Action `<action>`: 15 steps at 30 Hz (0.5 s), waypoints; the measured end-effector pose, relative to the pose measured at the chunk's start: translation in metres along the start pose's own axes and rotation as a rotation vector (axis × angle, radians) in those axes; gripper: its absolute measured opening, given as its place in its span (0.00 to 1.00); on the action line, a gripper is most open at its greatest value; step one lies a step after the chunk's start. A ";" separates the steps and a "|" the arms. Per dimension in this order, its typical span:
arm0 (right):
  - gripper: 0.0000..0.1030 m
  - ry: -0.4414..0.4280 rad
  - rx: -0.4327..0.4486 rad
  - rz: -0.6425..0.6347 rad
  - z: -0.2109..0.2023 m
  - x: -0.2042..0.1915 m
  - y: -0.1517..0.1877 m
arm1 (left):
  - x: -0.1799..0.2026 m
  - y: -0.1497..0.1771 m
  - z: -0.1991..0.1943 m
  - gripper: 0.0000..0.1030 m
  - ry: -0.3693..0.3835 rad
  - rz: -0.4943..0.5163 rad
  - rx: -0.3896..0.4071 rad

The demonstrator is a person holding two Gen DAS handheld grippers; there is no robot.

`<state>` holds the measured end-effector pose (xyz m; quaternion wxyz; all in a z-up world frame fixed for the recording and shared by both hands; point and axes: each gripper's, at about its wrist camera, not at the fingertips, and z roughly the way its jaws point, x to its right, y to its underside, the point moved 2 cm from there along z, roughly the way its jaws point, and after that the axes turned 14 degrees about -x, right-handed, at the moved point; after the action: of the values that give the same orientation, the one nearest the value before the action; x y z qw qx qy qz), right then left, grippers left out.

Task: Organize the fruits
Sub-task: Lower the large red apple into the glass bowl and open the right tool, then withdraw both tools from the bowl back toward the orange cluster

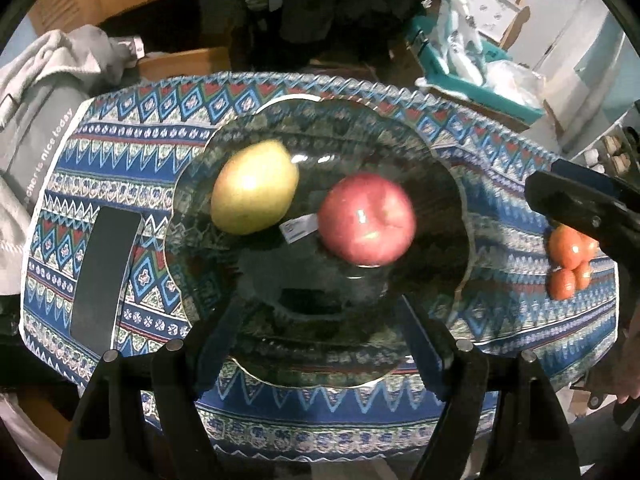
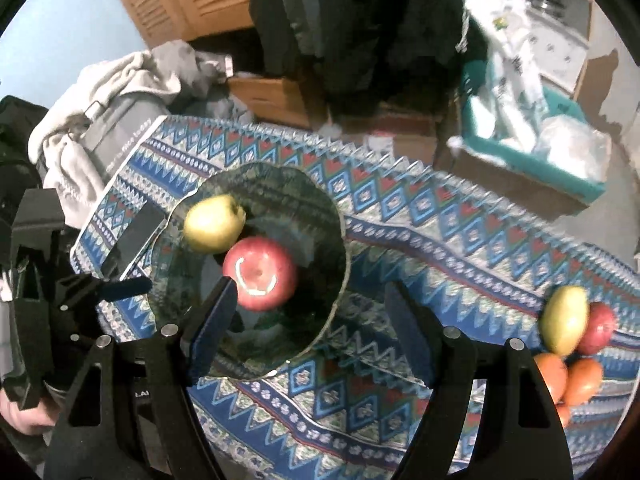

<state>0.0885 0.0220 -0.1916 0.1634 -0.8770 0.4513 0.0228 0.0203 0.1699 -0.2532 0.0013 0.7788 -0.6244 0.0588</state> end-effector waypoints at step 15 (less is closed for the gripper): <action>0.75 0.053 0.096 0.070 -0.072 0.036 0.030 | 0.055 0.002 -0.056 0.79 0.035 0.104 0.113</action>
<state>0.0775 -0.0443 -0.1385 0.1923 -0.8521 0.4865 -0.0166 0.0252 0.1197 -0.1928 -0.0346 0.7432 -0.6595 0.1075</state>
